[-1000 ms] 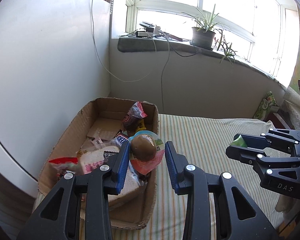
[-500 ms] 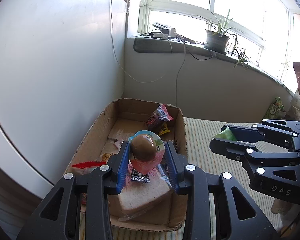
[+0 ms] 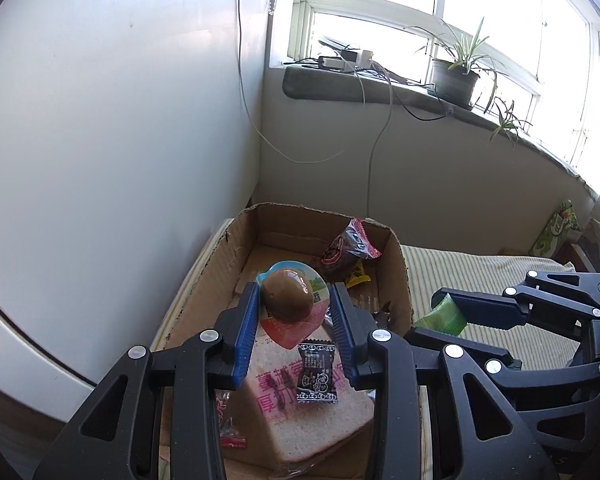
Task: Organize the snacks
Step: 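Lift both candies and carry them over the cardboard box, then open both grippers to drop the ball candy and green packet into the box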
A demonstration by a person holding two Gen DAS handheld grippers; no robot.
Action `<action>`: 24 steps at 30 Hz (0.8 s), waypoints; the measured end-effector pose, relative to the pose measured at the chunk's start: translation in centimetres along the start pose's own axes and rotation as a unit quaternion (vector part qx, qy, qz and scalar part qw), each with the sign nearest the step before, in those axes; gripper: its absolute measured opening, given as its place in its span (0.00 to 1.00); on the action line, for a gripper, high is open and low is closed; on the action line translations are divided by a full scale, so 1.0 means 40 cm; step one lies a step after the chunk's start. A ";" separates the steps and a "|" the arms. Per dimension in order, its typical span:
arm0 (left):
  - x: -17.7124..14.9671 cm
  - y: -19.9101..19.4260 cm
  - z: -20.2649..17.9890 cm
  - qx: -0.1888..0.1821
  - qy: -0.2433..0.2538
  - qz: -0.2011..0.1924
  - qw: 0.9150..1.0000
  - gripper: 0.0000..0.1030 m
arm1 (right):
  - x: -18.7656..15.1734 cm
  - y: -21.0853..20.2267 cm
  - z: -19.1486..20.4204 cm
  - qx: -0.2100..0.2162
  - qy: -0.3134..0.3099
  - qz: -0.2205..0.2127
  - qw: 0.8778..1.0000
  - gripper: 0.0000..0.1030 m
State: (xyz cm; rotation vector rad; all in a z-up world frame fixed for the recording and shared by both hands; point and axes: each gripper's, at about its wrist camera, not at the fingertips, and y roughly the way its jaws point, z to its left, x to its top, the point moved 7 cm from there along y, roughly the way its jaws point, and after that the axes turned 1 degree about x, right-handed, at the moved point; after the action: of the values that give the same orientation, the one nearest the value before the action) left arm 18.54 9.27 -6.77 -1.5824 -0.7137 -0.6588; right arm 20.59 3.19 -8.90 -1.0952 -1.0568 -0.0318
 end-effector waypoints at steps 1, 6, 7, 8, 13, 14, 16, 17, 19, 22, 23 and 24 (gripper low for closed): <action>0.002 0.004 0.001 0.000 0.000 0.001 1.000 0.33 | 0.001 0.003 0.004 0.001 -0.001 0.001 1.000 0.30; 0.006 0.019 0.001 -0.002 -0.004 0.006 1.000 0.33 | -0.002 0.021 0.014 0.006 -0.003 0.007 1.000 0.30; 0.006 0.020 0.001 -0.002 -0.004 0.007 1.000 0.33 | -0.003 0.025 0.014 0.007 -0.004 0.009 1.000 0.30; 0.005 0.022 0.001 -0.001 -0.004 0.008 1.000 0.33 | -0.005 0.027 0.016 0.008 -0.004 0.010 1.000 0.30; 0.007 0.032 0.009 0.003 -0.005 0.012 1.000 0.34 | -0.012 0.040 0.021 0.014 -0.006 0.016 1.000 0.30; 0.007 0.033 0.010 0.003 -0.005 0.013 1.000 0.34 | -0.013 0.042 0.021 0.016 -0.005 0.017 1.000 0.30; 0.010 0.035 0.011 0.004 -0.005 0.012 1.000 0.35 | -0.015 0.049 0.019 0.018 -0.004 0.020 1.000 0.31; 0.012 0.035 0.012 0.006 -0.005 0.012 1.000 0.35 | -0.016 0.053 0.019 0.020 -0.003 0.022 1.000 0.31; 0.015 0.034 0.014 0.007 -0.006 0.010 1.000 0.36 | -0.017 0.056 0.019 0.021 -0.001 0.023 1.000 0.31; 0.016 0.034 0.017 0.008 -0.009 0.009 1.000 0.36 | -0.018 0.056 0.021 0.025 0.000 0.022 0.999 0.33; 0.017 0.037 0.018 0.008 -0.008 0.010 1.000 0.36 | -0.020 0.055 0.023 0.024 -0.003 0.021 0.999 0.34; 0.016 0.038 0.018 0.008 -0.008 0.011 1.000 0.36 | -0.021 0.055 0.024 0.024 -0.006 0.021 0.999 0.35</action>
State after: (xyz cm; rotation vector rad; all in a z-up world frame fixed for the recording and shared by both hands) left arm 20.13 9.88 -7.33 -1.5797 -0.7106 -0.6245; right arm 20.57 4.64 -10.98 -1.0757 -1.0404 0.0347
